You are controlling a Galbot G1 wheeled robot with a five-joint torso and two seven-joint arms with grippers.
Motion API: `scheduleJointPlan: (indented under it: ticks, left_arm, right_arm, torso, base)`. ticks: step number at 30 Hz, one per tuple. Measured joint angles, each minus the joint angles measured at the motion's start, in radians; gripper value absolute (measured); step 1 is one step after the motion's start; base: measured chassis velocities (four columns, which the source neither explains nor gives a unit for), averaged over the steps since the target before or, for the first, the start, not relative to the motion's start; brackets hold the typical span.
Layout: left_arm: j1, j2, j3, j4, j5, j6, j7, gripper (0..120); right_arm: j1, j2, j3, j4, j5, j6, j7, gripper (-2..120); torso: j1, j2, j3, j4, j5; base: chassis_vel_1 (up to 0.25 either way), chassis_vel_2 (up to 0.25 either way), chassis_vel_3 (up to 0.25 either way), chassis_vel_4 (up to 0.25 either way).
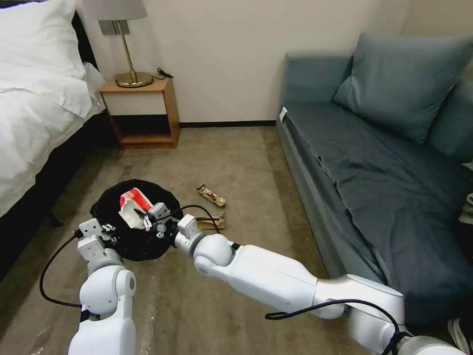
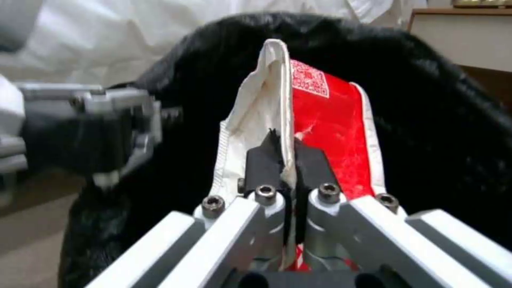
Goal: Pick up the trash bin, then pick up the garbage on the floor and place it into the trash bin.
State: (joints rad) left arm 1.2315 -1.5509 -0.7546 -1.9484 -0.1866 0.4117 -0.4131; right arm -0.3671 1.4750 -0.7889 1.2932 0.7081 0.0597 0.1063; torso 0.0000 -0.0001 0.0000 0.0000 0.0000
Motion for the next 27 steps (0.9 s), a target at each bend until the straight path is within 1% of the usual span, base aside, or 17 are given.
scheduleJointPlan:
  ticks: [1,4,5,6,8,9,11,12,14,16,17,19,20,23,24,25,27]
  left_arm:
    - [0.002,0.000,-0.001,0.000,0.001,0.000,0.000,3]
    - [0.003,0.000,-0.003,0.002,0.001,0.000,0.000,3]
    - [0.004,0.001,-0.005,0.004,0.001,-0.001,0.000,3]
    - [0.004,0.001,-0.005,0.004,0.001,-0.001,0.000,3]
    - [0.004,0.001,-0.003,0.007,0.002,-0.002,-0.001,3]
    - [0.004,0.001,-0.003,0.007,0.002,-0.002,-0.001,3]
    - [0.002,0.001,-0.003,0.010,0.005,-0.003,-0.001,3]
    - [0.002,0.001,-0.003,0.010,0.005,-0.003,-0.001,3]
    - [0.001,0.002,-0.004,0.010,0.005,-0.003,-0.001,3]
    - [0.000,0.002,-0.004,0.010,0.006,-0.003,-0.001,3]
    - [0.000,0.003,-0.004,0.010,0.006,-0.003,-0.001,3]
    - [0.000,0.003,-0.004,0.010,0.006,-0.003,-0.001,3]
    - [-0.001,0.003,-0.004,0.010,0.006,-0.003,-0.001,3]
    - [-0.002,0.003,-0.003,0.010,0.003,-0.001,-0.001,3]
    - [-0.002,0.003,-0.003,0.010,0.003,-0.001,-0.001,3]
    - [-0.002,0.004,-0.003,0.010,-0.001,0.001,-0.002,3]
    - [-0.003,0.008,-0.005,0.012,-0.005,0.001,-0.002,3]
  right_arm:
    - [-0.002,0.001,0.000,-0.002,-0.007,-0.002,-0.002,8]
    - [-0.003,0.000,0.000,-0.001,-0.009,-0.005,-0.005,14]
    - [-0.003,-0.002,0.000,0.005,-0.009,-0.010,-0.006,23]
    - [-0.003,-0.002,0.000,0.005,-0.009,-0.010,-0.006,23]
    - [-0.002,-0.005,0.004,0.016,-0.006,-0.015,-0.007,33]
    - [-0.002,-0.005,0.004,0.016,-0.006,-0.015,-0.007,33]
    - [-0.003,-0.009,0.005,0.023,-0.005,-0.017,-0.006,45]
    - [-0.003,-0.009,0.005,0.023,-0.005,-0.017,-0.006,45]
    - [-0.004,-0.016,0.009,0.034,-0.004,-0.019,-0.006,57]
    - [-0.002,-0.017,0.013,0.037,-0.004,-0.020,-0.006,59]
    - [0.000,-0.020,0.021,0.043,-0.003,-0.021,-0.006,67]
    - [0.000,-0.020,0.021,0.043,-0.003,-0.021,-0.006,67]
    - [0.007,-0.023,0.040,0.057,0.000,-0.026,-0.003,79]
    - [0.011,-0.031,0.065,0.074,0.003,-0.037,0.000,88]
    - [0.011,-0.031,0.065,0.074,0.003,-0.037,0.000,88]
    - [0.018,-0.042,0.100,0.093,0.004,-0.051,0.006,95]
    - [0.018,-0.059,0.137,0.116,0.008,-0.083,0.022,99]
  torso:
    - [0.000,0.000,0.000,0.0000,-0.0001]
    - [0.000,0.000,0.000,0.0000,-0.0001]
    - [0.000,0.000,0.000,0.0001,-0.0001]
    - [0.000,0.000,0.000,0.0001,-0.0001]
    - [0.000,0.000,0.000,0.0000,0.0000]
    - [0.000,0.000,0.000,0.0000,0.0000]
    - [0.000,0.000,0.000,0.0000,-0.0001]
    - [0.000,0.000,0.000,0.0000,-0.0001]
    - [0.000,0.000,0.000,0.0000,0.0000]
    - [0.000,0.000,0.000,0.0000,0.0000]
    - [0.000,0.000,0.000,0.0000,0.0000]
    - [0.000,0.000,0.000,0.0000,0.0000]
    - [0.000,0.000,0.000,0.0000,0.0000]
    - [0.000,0.000,0.000,0.0002,0.0001]
    - [0.000,0.000,0.000,0.0002,0.0001]
    - [0.000,0.000,0.000,0.0002,0.0000]
    - [0.000,0.000,0.000,-0.0001,0.0002]
  base:
    - [0.000,0.000,0.000,0.000]
    - [0.000,0.000,0.000,0.000]
    - [0.000,0.000,0.000,0.000]
    - [0.000,0.000,0.000,0.000]
    - [0.000,0.000,0.000,0.000]
    - [0.000,0.000,0.000,0.000]
    - [0.000,0.000,0.000,0.000]
    - [0.000,0.000,0.000,0.000]
    - [0.000,0.000,0.000,0.000]
    - [0.000,0.000,0.000,0.000]
    - [0.000,0.000,0.000,0.000]
    - [0.000,0.000,0.000,0.000]
    - [0.000,0.000,0.000,0.000]
    - [0.000,0.000,0.000,0.000]
    - [0.000,0.000,0.000,0.000]
    - [0.000,0.000,0.000,0.000]
    - [0.000,0.000,0.000,0.000]
